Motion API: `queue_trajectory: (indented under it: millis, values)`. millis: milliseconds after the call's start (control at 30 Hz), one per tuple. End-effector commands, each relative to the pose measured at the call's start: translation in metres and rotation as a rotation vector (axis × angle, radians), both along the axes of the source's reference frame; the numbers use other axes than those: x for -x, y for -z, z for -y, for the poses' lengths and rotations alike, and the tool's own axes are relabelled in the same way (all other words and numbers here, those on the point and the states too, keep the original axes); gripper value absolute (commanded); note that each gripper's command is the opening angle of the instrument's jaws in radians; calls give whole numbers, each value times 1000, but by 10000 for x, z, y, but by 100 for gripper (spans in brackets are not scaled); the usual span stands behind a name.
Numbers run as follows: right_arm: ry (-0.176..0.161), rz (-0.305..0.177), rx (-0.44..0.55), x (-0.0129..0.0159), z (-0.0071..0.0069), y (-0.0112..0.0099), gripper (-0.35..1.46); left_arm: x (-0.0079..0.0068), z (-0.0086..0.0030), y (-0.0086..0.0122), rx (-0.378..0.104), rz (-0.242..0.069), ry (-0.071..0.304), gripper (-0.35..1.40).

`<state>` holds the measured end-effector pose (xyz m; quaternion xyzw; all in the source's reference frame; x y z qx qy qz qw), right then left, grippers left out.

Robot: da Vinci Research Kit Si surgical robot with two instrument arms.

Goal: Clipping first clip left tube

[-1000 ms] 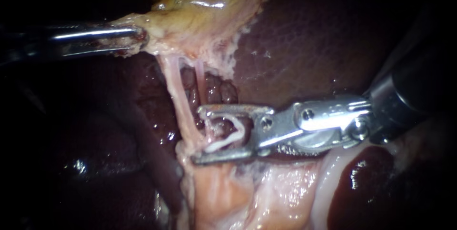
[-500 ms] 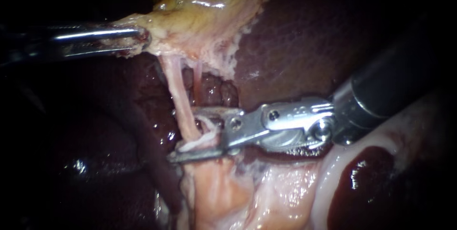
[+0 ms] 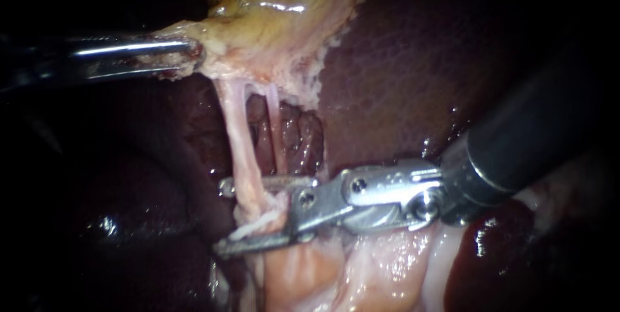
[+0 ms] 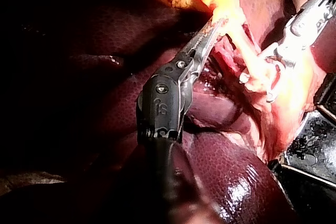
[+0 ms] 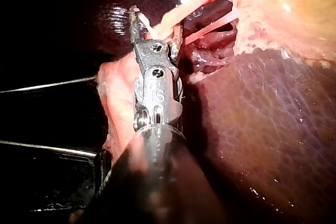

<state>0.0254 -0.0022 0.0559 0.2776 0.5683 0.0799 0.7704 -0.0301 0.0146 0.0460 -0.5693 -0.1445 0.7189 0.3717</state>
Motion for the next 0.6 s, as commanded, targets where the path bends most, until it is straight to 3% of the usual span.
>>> queue_trajectory:
  millis: [33, 333, 600]
  values:
    - [0, -7, -4, -1, 2, 5, 50, 0, 0, 0, 0, 0, 1, -35]
    - [3, -6, -49, -4, 11, 21, 47, 0, 0, 0, 0, 0, 1, -35]
    - [-47, 46, -143, -6, 6, 14, 34, 1, 0, 0, 0, 0, 1, -35]
